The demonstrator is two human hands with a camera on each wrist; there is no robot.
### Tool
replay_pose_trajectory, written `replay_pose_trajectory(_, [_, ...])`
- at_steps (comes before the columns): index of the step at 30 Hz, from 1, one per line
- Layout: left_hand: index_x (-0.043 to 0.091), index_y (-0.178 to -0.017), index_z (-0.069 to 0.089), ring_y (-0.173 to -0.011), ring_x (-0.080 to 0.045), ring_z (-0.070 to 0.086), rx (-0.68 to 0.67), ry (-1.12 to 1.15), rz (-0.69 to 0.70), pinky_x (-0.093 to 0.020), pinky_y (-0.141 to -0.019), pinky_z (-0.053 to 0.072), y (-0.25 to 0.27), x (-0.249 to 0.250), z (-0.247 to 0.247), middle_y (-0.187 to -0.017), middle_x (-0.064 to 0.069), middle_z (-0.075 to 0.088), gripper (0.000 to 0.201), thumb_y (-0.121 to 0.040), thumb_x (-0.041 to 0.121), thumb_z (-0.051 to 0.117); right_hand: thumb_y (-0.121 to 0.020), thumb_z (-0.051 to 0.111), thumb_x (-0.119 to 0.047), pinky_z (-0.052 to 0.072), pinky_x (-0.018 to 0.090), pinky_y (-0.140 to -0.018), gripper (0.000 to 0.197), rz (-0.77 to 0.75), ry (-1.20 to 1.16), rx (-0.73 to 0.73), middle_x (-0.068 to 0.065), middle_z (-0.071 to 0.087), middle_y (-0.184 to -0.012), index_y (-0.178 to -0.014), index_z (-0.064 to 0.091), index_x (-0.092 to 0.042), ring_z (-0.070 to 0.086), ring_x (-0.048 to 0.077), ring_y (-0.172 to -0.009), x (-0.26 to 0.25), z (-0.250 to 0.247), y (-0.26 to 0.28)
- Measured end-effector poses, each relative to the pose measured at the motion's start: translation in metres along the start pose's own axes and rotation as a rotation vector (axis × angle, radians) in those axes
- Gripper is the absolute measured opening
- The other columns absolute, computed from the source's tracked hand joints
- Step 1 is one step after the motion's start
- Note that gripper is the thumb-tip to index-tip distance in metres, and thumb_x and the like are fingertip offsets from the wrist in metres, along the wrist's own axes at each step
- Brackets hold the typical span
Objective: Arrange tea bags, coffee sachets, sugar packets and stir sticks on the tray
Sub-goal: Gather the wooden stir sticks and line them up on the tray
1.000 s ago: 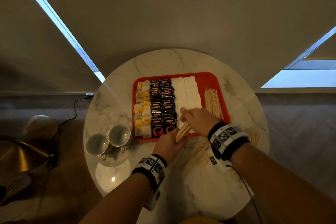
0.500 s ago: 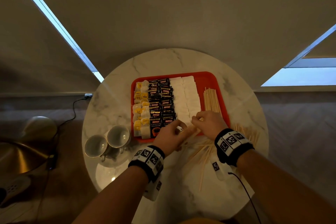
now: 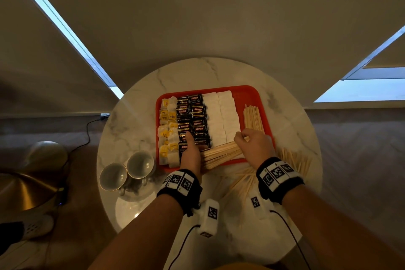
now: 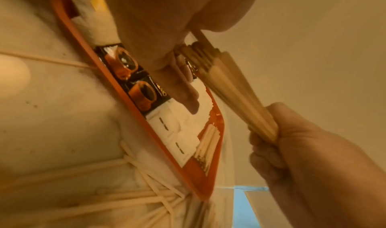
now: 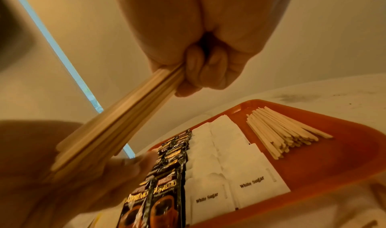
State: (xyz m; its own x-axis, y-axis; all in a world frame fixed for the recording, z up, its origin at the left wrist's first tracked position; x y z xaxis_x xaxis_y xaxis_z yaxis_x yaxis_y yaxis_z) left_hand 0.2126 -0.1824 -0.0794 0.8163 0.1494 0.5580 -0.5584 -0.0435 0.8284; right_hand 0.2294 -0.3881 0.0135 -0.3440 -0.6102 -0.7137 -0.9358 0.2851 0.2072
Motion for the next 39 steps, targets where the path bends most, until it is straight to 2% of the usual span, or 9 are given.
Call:
replay_pose_trajectory(5, [0.01, -0.089, 0.076, -0.088, -0.031, 0.073, -0.031, 0.084, 0.046, -0.039, -0.077, 0.058, 0.008, 0.004, 0.019, -0.093, -0.013, 0.079, 0.082, -0.093, 0.079, 0.032, -0.095, 0.06, -0.033, 0.042, 0.031, -0.059, 0.037, -0.012, 0.011, -0.09, 0.0, 0.05, -0.053, -0.062, 0.059, -0.017, 0.045, 0.013, -0.053, -0.007, 0.017, 0.009])
replay_pose_trajectory(11, [0.01, -0.09, 0.079, -0.09, -0.032, 0.072, -0.207, -0.228, 0.093, -0.045, -0.088, 0.058, 0.007, 0.002, 0.031, -0.098, -0.018, 0.076, 0.044, -0.1, 0.046, 0.055, -0.093, 0.063, -0.032, 0.047, 0.031, -0.063, 0.032, 0.023, 0.022, -0.107, 0.008, 0.057, -0.059, -0.07, 0.068, -0.009, 0.05, 0.017, -0.058, -0.002, 0.005, 0.004])
replay_pose_trajectory(17, [0.014, -0.102, 0.077, -0.079, -0.014, 0.07, -0.431, -0.816, 0.282, -0.024, -0.073, 0.055, 0.028, 0.016, 0.05, -0.088, -0.003, 0.074, 0.07, -0.096, 0.072, 0.039, -0.093, 0.065, -0.032, 0.048, 0.031, -0.072, 0.027, -0.061, 0.096, -0.242, 0.009, 0.072, -0.079, -0.077, 0.072, -0.011, 0.065, 0.02, -0.078, -0.001, 0.003, 0.001])
replay_pose_trajectory(20, [0.015, -0.113, 0.068, -0.076, -0.02, 0.072, -0.739, -0.635, 0.151, -0.029, -0.071, 0.057, 0.055, -0.004, 0.077, -0.091, -0.005, 0.076, 0.054, -0.097, 0.063, 0.05, -0.092, 0.066, -0.029, 0.044, 0.027, -0.064, 0.025, -0.092, 0.089, -0.288, -0.004, 0.065, -0.069, -0.07, 0.068, -0.018, 0.058, 0.007, -0.067, -0.002, 0.004, -0.002])
replay_pose_trajectory(23, [0.006, -0.11, 0.055, -0.054, -0.011, 0.048, -0.806, -0.515, 0.143, -0.024, -0.056, 0.041, 0.06, -0.012, 0.094, -0.068, 0.003, 0.055, 0.039, -0.098, 0.042, 0.063, -0.092, 0.067, -0.038, 0.052, 0.034, -0.064, 0.022, -0.076, 0.049, -0.249, 0.002, 0.065, -0.07, -0.079, 0.066, -0.02, 0.062, 0.016, -0.065, 0.007, -0.003, -0.009])
replay_pose_trajectory(28, [0.012, -0.104, 0.05, -0.048, -0.01, 0.044, -0.509, -0.448, 0.313, -0.029, -0.053, 0.041, 0.037, -0.001, 0.113, -0.068, 0.002, 0.05, 0.038, -0.099, 0.049, 0.056, -0.087, 0.06, -0.066, 0.057, 0.041, -0.085, 0.06, 0.125, -0.07, -0.073, -0.004, 0.064, -0.112, -0.128, 0.054, -0.023, 0.066, 0.017, -0.094, 0.043, -0.024, -0.014])
replay_pose_trajectory(31, [0.015, -0.118, 0.045, -0.06, -0.018, 0.06, -0.305, -0.576, 0.445, -0.03, -0.057, 0.044, 0.027, 0.011, 0.128, -0.079, 0.0, 0.059, 0.049, -0.098, 0.059, 0.05, -0.096, 0.05, -0.06, 0.058, 0.044, -0.082, 0.044, 0.16, -0.061, -0.147, 0.0, 0.071, -0.091, -0.098, 0.069, -0.02, 0.068, 0.019, -0.082, 0.054, -0.021, -0.012])
replay_pose_trajectory(34, [0.015, -0.136, 0.038, -0.089, -0.037, 0.068, -0.215, -0.843, 0.58, -0.033, -0.068, 0.045, 0.026, 0.015, 0.155, -0.099, -0.014, 0.069, 0.036, -0.106, 0.033, 0.044, -0.097, 0.055, -0.054, 0.054, 0.04, -0.073, 0.049, 0.189, -0.084, -0.163, 0.01, 0.068, -0.074, -0.077, 0.068, -0.011, 0.065, 0.026, -0.071, 0.063, -0.021, -0.02])
replay_pose_trajectory(39, [0.011, -0.153, 0.023, -0.115, -0.036, 0.063, -0.266, -0.87, 0.534, -0.036, -0.09, 0.049, 0.018, 0.017, 0.194, -0.137, -0.021, 0.059, 0.06, -0.104, 0.036, 0.046, -0.096, 0.063, -0.039, 0.057, 0.043, -0.082, 0.036, 0.268, -0.155, -0.235, 0.015, 0.073, -0.088, -0.093, 0.074, -0.004, 0.069, 0.031, -0.082, 0.087, -0.023, -0.058])
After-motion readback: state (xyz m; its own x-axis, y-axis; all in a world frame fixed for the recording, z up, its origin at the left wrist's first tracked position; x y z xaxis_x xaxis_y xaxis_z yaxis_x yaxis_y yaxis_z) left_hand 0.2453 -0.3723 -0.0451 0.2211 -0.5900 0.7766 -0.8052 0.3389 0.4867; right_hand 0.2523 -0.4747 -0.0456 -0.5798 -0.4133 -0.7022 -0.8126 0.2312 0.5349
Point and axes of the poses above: each hand's wrist, its own y-axis away from the middle knuckle, its own z-axis out of the palm, x = y × z, the point moved 9 cm from there along -y, towards the middle knuckle
